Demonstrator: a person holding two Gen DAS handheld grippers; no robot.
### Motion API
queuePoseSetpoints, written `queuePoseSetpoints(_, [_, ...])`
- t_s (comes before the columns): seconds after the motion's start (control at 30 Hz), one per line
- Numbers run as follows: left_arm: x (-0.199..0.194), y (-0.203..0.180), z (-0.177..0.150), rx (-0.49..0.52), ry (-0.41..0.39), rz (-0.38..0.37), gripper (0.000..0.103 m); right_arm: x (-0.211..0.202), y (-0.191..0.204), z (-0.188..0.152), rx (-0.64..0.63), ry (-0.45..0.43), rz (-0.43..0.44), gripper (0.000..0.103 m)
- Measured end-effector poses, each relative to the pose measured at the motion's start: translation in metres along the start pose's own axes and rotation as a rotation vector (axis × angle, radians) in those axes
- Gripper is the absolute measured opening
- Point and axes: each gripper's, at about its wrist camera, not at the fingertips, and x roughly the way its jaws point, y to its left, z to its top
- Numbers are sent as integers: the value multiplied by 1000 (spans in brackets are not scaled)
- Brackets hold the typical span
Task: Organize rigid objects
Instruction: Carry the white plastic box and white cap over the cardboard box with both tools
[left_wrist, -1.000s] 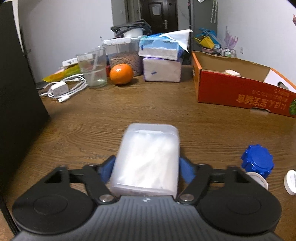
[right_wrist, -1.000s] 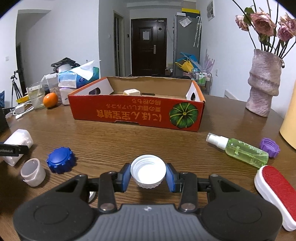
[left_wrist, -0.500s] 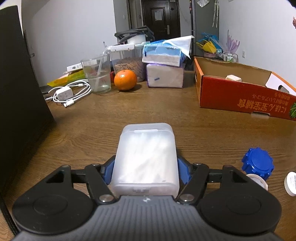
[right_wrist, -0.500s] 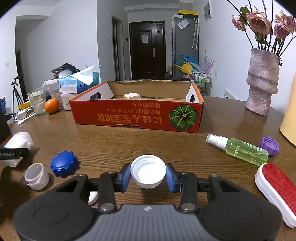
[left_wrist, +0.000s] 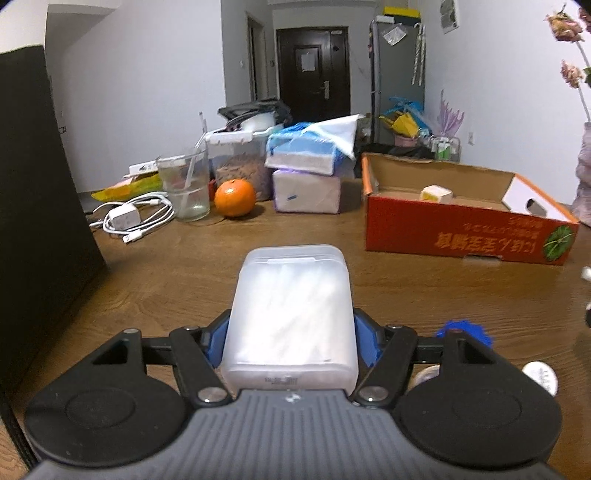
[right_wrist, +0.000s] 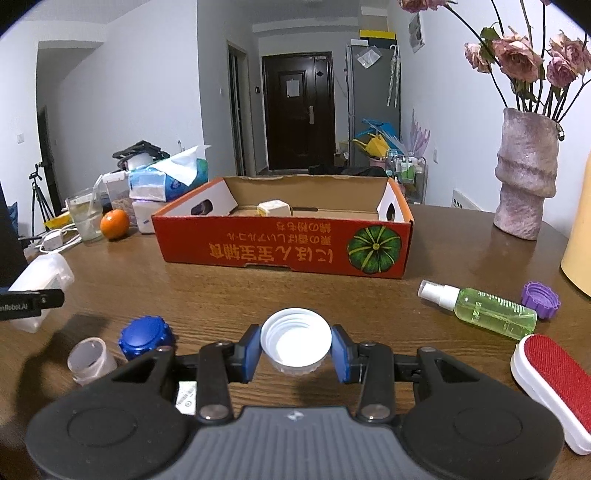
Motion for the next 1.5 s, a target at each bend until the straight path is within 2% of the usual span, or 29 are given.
queuePoseSetpoints(0.83, [-31, -74, 34, 39, -96, -105, 67, -11, 6, 40, 9, -133, 39, 39])
queuePoseSetpoints(1.17, [-18, -95, 60, -21, -125, -150, 67, 0, -4, 56, 57, -177, 36, 39])
queuePoseSetpoints(1.5, [-5, -110, 81, -48, -163, -158, 67, 17, -17, 72, 90, -204, 18, 39])
